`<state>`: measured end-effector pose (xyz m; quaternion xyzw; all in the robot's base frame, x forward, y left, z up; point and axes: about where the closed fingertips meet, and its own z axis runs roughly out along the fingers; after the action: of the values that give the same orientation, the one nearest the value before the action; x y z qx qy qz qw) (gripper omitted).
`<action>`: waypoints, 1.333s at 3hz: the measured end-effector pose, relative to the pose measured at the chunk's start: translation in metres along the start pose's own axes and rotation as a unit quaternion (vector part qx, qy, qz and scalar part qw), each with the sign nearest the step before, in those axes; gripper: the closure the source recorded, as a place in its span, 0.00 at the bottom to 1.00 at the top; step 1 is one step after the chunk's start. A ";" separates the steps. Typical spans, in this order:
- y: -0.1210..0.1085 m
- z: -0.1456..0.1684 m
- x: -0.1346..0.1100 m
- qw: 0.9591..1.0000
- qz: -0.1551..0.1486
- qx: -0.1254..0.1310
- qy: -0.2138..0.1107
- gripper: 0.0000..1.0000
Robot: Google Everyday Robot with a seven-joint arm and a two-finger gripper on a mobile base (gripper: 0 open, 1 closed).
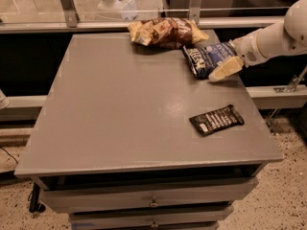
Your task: Pick blue chip bag
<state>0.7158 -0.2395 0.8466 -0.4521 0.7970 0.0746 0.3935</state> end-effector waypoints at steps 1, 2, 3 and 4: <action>-0.003 0.010 0.001 1.000 0.012 -0.001 -0.007 0.22; -0.003 0.008 -0.004 1.000 0.014 -0.002 -0.017 0.45; 0.002 -0.004 -0.015 0.999 0.011 -0.006 -0.029 0.68; 0.014 -0.026 -0.032 0.999 0.004 -0.018 -0.050 0.91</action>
Offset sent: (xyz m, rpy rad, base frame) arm 0.0065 0.0024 0.0098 0.0631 -0.0230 -0.0134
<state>0.6994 -0.2225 0.8833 -0.4513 0.7770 0.1130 0.4241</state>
